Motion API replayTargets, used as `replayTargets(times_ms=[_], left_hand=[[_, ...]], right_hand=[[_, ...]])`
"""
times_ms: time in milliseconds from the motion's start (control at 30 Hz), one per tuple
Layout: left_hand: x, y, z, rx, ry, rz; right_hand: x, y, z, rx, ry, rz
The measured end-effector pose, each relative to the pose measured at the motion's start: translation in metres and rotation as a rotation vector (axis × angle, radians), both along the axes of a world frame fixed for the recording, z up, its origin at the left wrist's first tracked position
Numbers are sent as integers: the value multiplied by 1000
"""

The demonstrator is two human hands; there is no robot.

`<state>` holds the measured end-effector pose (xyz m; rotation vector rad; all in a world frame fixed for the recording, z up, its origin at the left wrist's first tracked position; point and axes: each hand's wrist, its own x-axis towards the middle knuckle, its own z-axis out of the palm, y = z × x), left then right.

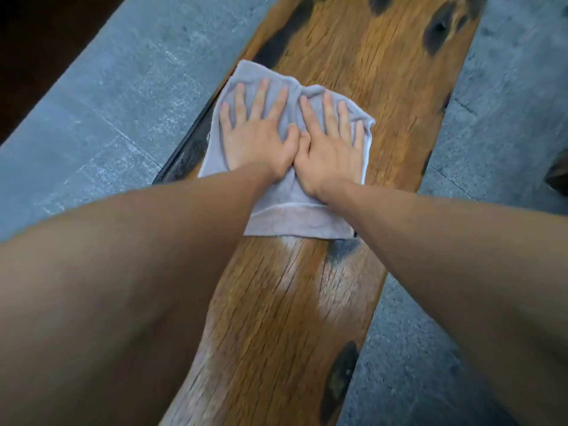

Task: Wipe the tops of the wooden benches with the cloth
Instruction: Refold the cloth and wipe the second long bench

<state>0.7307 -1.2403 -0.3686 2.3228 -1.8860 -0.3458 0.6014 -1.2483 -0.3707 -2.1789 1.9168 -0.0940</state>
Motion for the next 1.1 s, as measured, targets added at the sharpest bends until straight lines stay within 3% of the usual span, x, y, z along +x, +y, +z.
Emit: replayTargets(times_ms=[267,600,700,867,1100], left_hand=[[-6,16,-5,-34,-31,22],[-65,203,1,-10,40,113],[-67,229,2,26,30,99],[-55,194,-3,28,23,49],[-47,84,-6,-3,5,14]], right_hand=[[-1,6,4,12,34,-10],[-34,215,3,30,32,-231],[-39,239,1,44,39,-235],[-43,194,0,39,47,-165],[-45,73,-1,6,46,-61]])
